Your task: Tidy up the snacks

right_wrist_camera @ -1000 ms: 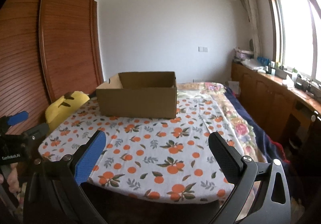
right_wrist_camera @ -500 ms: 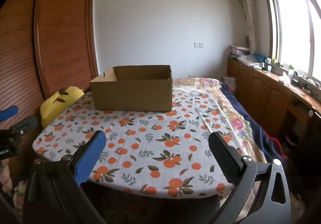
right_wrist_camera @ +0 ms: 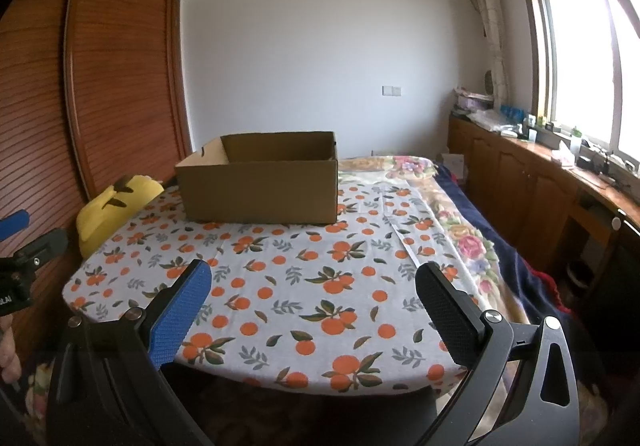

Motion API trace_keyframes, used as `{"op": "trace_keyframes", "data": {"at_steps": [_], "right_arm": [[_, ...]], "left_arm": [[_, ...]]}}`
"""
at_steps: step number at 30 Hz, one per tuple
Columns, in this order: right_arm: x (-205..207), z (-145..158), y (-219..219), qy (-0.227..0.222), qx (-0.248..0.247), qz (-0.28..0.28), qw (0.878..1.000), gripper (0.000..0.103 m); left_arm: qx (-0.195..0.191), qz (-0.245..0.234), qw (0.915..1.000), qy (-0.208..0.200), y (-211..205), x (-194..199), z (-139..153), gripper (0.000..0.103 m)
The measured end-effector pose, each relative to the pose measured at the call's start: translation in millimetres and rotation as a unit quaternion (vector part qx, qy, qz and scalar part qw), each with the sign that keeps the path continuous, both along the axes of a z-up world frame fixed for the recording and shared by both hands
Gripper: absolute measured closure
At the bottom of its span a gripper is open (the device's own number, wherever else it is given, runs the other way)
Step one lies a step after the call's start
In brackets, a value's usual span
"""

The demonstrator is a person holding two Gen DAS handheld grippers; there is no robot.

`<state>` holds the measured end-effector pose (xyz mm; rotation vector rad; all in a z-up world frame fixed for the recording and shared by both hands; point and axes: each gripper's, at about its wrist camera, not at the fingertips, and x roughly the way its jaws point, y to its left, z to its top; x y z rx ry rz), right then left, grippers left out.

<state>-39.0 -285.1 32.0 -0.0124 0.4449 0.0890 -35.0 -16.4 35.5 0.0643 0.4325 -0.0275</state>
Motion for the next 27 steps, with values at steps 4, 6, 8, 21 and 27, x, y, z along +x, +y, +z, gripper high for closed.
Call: {"op": "trace_keyframes", "data": {"at_steps": [4,6,8,21,27], "right_arm": [[-1.2,1.8,0.0,-0.003,0.001,-0.002,1.0,0.0],[-1.4,2.2,-0.5,-0.003,0.004,-0.001,1.0,0.0],[-1.3,2.0,-0.1,-0.004,0.002,-0.002,1.0,0.0],[-1.2,3.3,0.1,-0.005,-0.001,-0.002,1.0,0.0],[-1.7,4.5,0.8,-0.004,-0.002,-0.003,1.0,0.0]], "left_arm": [[0.001,0.002,1.0,-0.002,-0.6,-0.7,0.1,0.0],[0.001,0.002,1.0,-0.003,-0.2,-0.4,0.4,0.0],[0.003,0.002,1.0,-0.004,-0.3,-0.3,0.5,0.0],[0.005,0.001,0.9999,-0.008,0.7,-1.3,3.7,0.0],[0.004,0.001,1.0,-0.008,0.9,-1.4,3.6,0.0]]}}
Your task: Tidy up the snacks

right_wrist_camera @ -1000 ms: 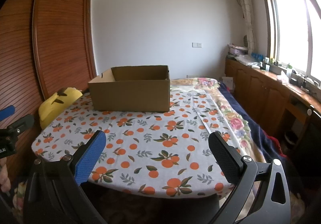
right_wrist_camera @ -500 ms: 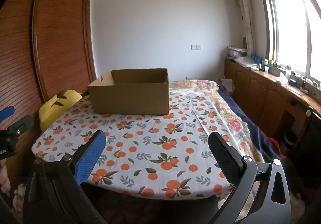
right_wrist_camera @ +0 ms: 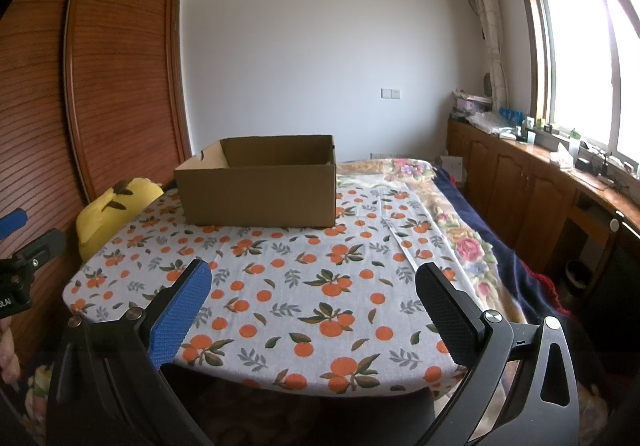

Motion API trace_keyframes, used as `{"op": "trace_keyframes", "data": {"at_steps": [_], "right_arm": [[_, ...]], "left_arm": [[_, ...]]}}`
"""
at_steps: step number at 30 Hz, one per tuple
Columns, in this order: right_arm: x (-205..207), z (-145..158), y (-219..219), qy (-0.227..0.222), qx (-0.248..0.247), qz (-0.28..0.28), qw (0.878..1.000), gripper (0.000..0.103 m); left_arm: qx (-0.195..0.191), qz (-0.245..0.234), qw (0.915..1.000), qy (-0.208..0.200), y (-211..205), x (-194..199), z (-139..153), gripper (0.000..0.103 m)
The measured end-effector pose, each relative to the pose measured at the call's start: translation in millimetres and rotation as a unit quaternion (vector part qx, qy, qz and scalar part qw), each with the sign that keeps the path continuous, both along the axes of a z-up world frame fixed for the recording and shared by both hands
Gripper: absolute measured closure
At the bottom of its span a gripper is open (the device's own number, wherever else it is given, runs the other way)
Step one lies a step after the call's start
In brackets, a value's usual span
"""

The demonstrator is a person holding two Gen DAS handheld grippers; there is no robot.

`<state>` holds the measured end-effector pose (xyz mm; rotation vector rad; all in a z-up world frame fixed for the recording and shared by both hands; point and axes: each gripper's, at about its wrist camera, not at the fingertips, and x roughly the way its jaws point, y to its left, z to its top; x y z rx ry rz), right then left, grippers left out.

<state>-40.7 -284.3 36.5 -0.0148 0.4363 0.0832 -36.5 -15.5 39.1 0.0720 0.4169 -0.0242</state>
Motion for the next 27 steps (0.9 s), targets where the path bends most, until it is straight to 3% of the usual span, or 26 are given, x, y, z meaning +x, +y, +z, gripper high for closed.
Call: {"op": "trace_keyframes", "data": {"at_steps": [27], "right_arm": [[0.1,-0.9,0.9,0.002,0.001,0.001,1.0,0.0]], "left_arm": [[-0.002,-0.001,1.0,0.0,0.3,-0.8,-1.3,0.0]]}}
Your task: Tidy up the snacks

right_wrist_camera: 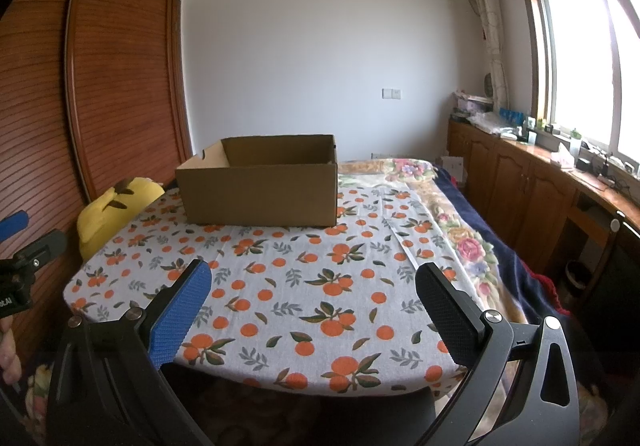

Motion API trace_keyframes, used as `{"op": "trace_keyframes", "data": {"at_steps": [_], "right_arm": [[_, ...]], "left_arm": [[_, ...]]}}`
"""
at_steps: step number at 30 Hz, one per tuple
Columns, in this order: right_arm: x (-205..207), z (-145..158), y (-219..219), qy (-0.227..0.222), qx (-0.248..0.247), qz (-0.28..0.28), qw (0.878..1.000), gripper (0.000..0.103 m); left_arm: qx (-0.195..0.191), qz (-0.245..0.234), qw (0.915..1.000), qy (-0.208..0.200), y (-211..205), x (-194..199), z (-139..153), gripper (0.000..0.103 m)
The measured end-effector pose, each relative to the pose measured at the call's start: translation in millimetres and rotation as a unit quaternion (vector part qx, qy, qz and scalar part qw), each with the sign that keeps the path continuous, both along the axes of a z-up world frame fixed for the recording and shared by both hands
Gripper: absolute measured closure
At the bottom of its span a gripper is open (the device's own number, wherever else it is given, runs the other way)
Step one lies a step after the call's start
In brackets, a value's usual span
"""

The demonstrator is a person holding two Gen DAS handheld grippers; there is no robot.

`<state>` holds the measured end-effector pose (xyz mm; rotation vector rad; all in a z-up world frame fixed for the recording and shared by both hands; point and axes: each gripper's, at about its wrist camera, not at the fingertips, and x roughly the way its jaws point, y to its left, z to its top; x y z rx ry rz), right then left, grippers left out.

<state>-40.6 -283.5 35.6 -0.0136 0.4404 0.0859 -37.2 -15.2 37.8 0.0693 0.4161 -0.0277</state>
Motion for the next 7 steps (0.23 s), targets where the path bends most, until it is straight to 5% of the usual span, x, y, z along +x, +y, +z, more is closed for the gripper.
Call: {"op": "trace_keyframes", "data": {"at_steps": [7], "right_arm": [[-0.5,0.1,0.1,0.0,0.0,0.0,1.0,0.0]], "left_arm": [[0.0,-0.002,1.0,-0.001,-1.4,-1.6,-2.1,0.0]]}}
